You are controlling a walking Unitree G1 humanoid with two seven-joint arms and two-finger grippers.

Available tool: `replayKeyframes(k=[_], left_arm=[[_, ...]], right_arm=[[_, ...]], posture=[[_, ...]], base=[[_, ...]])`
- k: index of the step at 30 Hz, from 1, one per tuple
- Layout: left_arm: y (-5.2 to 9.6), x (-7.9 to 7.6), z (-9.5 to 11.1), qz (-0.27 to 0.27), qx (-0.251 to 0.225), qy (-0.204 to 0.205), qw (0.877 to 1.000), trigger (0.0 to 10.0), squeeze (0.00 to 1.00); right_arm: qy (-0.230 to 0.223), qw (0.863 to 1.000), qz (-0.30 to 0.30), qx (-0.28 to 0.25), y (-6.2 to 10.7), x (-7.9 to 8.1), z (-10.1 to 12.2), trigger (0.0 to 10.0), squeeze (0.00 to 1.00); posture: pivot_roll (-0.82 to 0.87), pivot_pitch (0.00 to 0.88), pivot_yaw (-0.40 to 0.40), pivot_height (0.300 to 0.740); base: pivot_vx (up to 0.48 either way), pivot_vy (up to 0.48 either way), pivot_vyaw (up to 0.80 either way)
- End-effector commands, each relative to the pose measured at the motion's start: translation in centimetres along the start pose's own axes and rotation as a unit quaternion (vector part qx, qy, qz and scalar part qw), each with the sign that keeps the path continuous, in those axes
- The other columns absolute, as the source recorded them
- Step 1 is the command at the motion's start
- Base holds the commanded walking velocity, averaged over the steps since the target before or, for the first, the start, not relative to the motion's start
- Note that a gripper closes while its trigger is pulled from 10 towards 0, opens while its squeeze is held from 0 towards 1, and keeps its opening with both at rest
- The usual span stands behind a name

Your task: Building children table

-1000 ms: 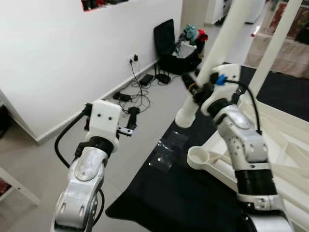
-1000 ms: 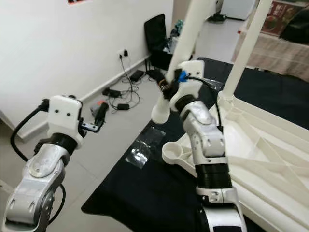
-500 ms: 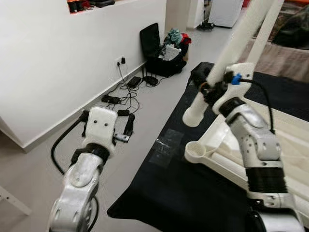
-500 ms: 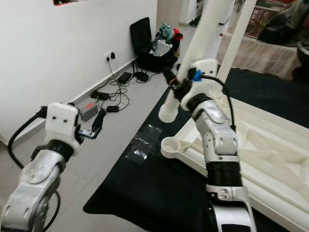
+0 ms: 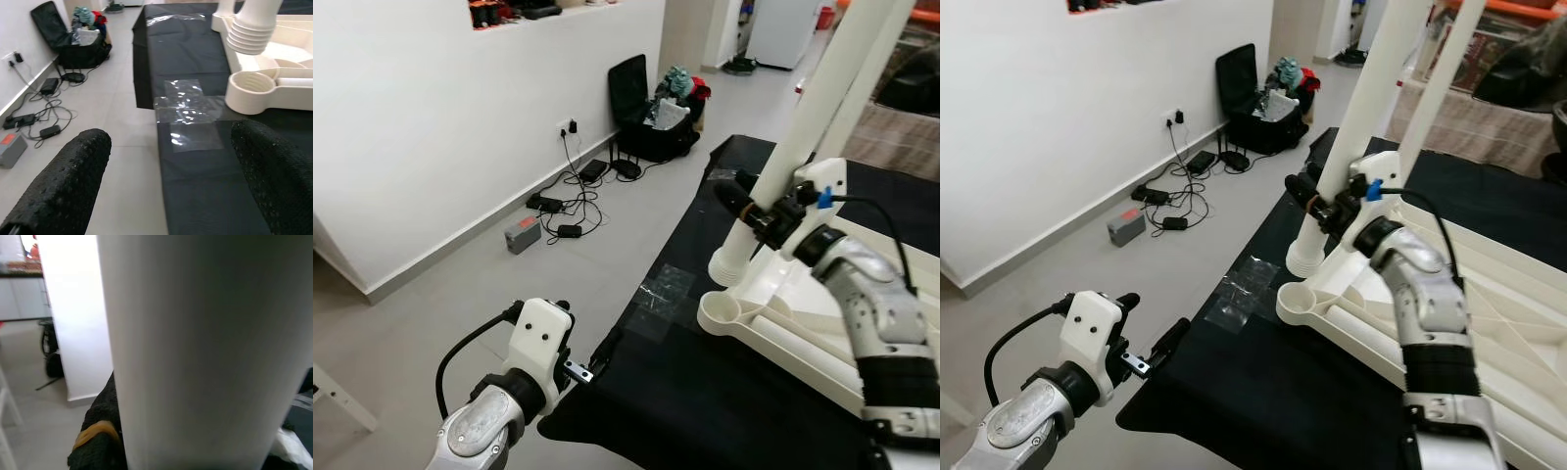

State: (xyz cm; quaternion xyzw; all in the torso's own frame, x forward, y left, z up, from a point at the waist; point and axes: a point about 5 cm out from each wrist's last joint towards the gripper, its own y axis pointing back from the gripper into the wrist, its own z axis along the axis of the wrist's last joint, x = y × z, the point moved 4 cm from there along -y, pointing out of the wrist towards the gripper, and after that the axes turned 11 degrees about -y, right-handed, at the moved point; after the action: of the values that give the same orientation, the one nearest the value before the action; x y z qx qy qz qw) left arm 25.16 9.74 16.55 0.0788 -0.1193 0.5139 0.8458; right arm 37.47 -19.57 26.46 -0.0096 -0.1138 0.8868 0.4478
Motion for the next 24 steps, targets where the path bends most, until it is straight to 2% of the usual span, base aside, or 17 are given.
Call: replayKeyframes(k=[1, 4, 5, 6, 9, 13, 24], left_arm=[[0.3, -0.2, 0.3, -0.006, -0.007, -0.003, 1.0, 10.0, 0.0], [0.5, -0.1, 0.3, -0.007, -0.008, -0.004, 1.0, 10.0, 0.0], [0.6, -0.2, 0.4, -0.007, -0.009, -0.002, 1.0, 10.0, 0.0], [0.6, -0.2, 0.4, -0.007, -0.009, -0.002, 1.0, 10.0, 0.0], [1.0, -0.5, 0.6, -0.011, -0.01, 0.001, 1.0, 10.0, 0.0], [1.2, -0.8, 0.8, -0.014, -0.011, 0.005, 1.0, 10.0, 0.0], [1.6, -1.1, 1.0, -0.02, -0.011, 0.005, 1.0, 10.0, 0.0]], right_arm=[[-0.002, 1.0, 0.014, -0.012, -0.1, -0.1, 0.8, 10.0, 0.0], [-0.012, 0.999, 0.047, 0.0, -0.3, -0.2, 1.3, 10.0, 0.0], [-0.025, 0.996, 0.079, 0.011, -0.4, 0.2, 1.3, 10.0, 0.0], [-0.025, 0.996, 0.079, 0.011, -0.4, 0.2, 1.3, 10.0, 0.0], [-0.034, 0.98, 0.187, 0.056, -0.3, 2.2, 0.5, 10.0, 0.0], [-0.025, 0.972, 0.225, 0.068, -0.4, 3.0, 0.2, 10.0, 0.0], [-0.007, 0.961, 0.267, 0.074, -1.1, 3.7, 0.1, 10.0, 0.0]], posture=[[0.07, 0.143, -0.045, 0.74], [0.08, 0.151, -0.048, 0.74], [0.08, 0.16, -0.049, 0.74], [0.08, 0.16, -0.049, 0.74], [0.09, 0.184, -0.044, 0.74], [0.09, 0.197, -0.044, 0.74], [0.1, 0.209, -0.042, 0.74]], base=[[0.0, 0.0, 0.0], [0.0, 0.0, 0.0], [0.0, 0.0, 0.0], [0.0, 0.0, 0.0], [0.0, 0.0, 0.0], [0.0, 0.0, 0.0], [0.0, 0.0, 0.0]])
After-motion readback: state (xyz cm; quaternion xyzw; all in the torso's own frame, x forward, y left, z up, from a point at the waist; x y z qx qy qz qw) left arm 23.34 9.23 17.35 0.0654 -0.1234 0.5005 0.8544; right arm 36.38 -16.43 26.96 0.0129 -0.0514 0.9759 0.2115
